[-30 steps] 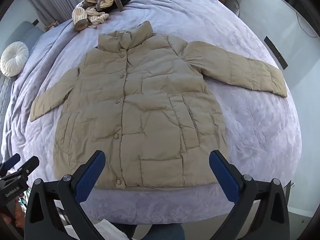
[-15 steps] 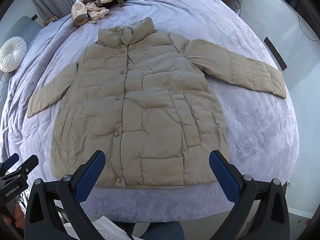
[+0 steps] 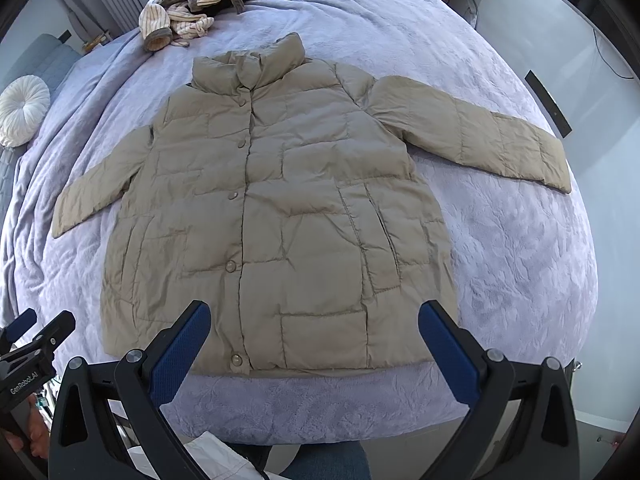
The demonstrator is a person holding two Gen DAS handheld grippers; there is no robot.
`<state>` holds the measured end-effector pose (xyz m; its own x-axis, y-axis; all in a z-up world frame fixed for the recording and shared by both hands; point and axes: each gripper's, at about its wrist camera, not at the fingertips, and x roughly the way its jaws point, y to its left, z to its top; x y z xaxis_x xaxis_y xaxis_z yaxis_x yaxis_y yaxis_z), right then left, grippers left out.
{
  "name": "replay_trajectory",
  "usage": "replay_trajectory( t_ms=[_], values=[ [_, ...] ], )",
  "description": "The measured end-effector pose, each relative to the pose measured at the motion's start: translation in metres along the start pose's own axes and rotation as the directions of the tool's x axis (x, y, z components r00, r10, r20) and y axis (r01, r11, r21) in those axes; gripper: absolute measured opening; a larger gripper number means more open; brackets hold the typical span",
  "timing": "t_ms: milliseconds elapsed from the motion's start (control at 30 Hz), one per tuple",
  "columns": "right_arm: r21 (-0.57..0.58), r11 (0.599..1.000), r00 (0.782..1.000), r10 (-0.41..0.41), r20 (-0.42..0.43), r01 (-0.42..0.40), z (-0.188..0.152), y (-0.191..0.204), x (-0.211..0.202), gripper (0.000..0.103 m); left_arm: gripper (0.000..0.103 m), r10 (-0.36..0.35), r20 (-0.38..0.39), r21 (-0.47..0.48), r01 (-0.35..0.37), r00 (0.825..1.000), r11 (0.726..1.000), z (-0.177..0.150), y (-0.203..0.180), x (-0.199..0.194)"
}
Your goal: Fold large clothes
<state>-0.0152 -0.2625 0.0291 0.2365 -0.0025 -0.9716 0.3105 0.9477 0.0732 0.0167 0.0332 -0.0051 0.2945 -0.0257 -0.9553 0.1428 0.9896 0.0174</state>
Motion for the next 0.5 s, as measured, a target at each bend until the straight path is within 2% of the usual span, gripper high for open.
replay_trajectory(
  t_ms=[500],
  values=[
    [-0.001, 1.000, 1.000, 0.001, 0.000, -0.001, -0.0007, -0.0009, 0.0000, 0.103, 0.103, 0.002, -0.003, -0.001, -0.002, 1.000, 1.000, 0.0033, -0.0018, -0.0013]
  ],
)
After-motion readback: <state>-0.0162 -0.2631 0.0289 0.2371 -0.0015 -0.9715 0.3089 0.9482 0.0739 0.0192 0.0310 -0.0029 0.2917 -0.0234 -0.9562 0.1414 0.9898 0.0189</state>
